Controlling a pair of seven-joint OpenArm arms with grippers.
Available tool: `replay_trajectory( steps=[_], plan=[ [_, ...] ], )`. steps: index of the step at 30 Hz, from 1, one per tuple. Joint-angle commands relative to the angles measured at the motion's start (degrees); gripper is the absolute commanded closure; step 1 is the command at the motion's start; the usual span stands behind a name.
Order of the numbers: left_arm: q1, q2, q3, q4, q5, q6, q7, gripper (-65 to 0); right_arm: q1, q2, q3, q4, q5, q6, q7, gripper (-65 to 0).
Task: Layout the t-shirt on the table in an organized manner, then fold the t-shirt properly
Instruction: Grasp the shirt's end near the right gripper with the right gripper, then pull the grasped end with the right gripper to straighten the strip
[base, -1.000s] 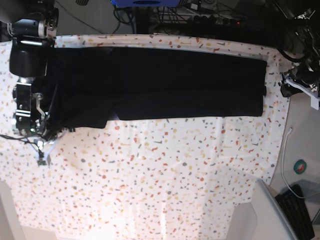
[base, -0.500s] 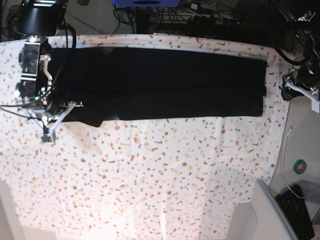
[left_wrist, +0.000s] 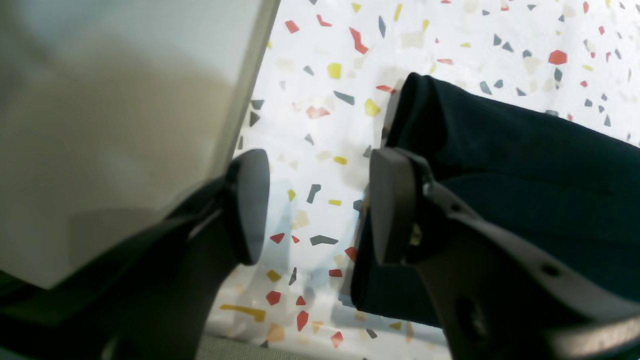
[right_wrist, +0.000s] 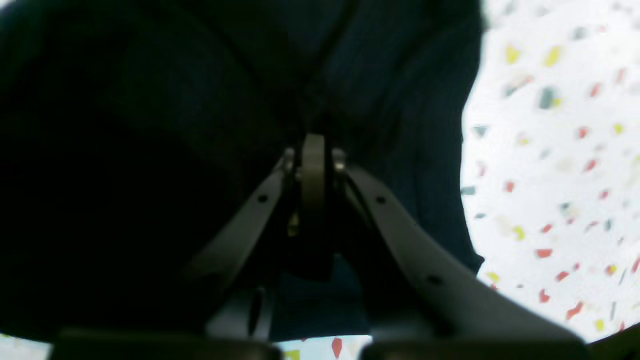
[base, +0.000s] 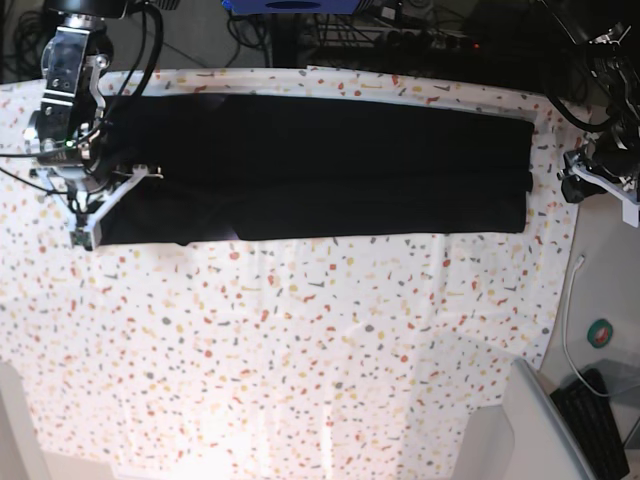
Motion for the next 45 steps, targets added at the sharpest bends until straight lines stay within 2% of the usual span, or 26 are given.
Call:
replay_trajectory(
  steps=[1, 6, 9, 10, 12, 14, 18, 20, 21, 23, 29, 32, 38, 45],
  plan=[
    [-0.27, -1.26, -0.25, 0.95, -0.80, -0.17, -1.05, -31.1, -0.18, 0.29, -0.09, 2.38, 0.00, 0.01, 0.84, 0.0],
    [-0.27, -1.26, -0.25, 0.95, -0.80, -0.17, -1.05, -31.1, -2.56, 0.20, -0.27, 4.67, 0.00, 0.01, 0.49, 0.0],
    [-0.27, -1.26, -0.25, 0.95, -0.80, -0.17, -1.05, -31.1, -2.29, 0.20, -0.27, 4.41, 0.00, 0.01, -4.52, 0.0],
    [-0.27, -1.26, -0.25, 0.95, -0.80, -0.17, -1.05, -31.1, -2.29, 0.11, -0.27, 4.67, 0.00, 0.01, -5.67, -2.1],
    [-0.27, -1.26, -0.16, 0.95, -0.80, -0.17, -1.05, -31.1, -2.29, 0.03, -0.27, 5.55, 0.00, 0.01, -6.02, -11.9],
    [-0.27, -1.26, -0.16, 0.95, -0.80, -0.17, -1.05, -31.1, -2.38, 0.03, -0.27, 7.75, 0.09, 0.01, -5.67, -14.7],
    [-0.27, -1.26, -0.16, 0.86, -0.80, -0.17, -1.05, -31.1, -0.27, -0.06, -0.35, 9.51, 0.09, 0.01, -2.33, -14.7],
    [-0.19, -1.26, -0.16, 0.77, -0.80, -0.17, -1.05, -31.1, 2.54, 0.03, -1.32, 6.34, 0.09, 0.10, -1.09, -14.3],
    [-0.19, -1.26, -0.16, 0.77, -0.80, -0.17, -1.05, -31.1, 4.21, 0.38, -2.64, 3.79, 0.09, 0.10, -0.22, -11.9],
    [-0.19, -1.26, -0.16, 0.77, -0.80, -0.17, -1.05, -31.1, 7.20, 0.47, -5.01, -2.10, -0.09, 0.10, 1.98, 0.0],
    [0.17, -1.35, -0.25, 1.04, -0.80, -0.17, -1.05, -31.1, 11.51, 0.47, -6.77, -15.81, -0.26, 0.10, 6.29, 0.0],
    [0.43, -2.40, -0.25, 0.69, -0.80, -0.35, -1.05, -31.1, 9.75, 0.38, -6.77, -15.99, -0.26, 0.10, 8.22, 0.0],
    [0.43, -2.40, -0.34, 0.69, -0.80, -0.26, -1.05, -31.1, 5.71, -0.06, -7.04, -10.63, -0.09, 0.10, 8.05, 0.0],
    [0.25, -2.40, -0.25, 0.69, -0.80, -0.26, -1.05, -31.1, -2.73, -0.06, -14.24, -3.33, 0.00, 0.01, 8.05, 0.0]
  ],
)
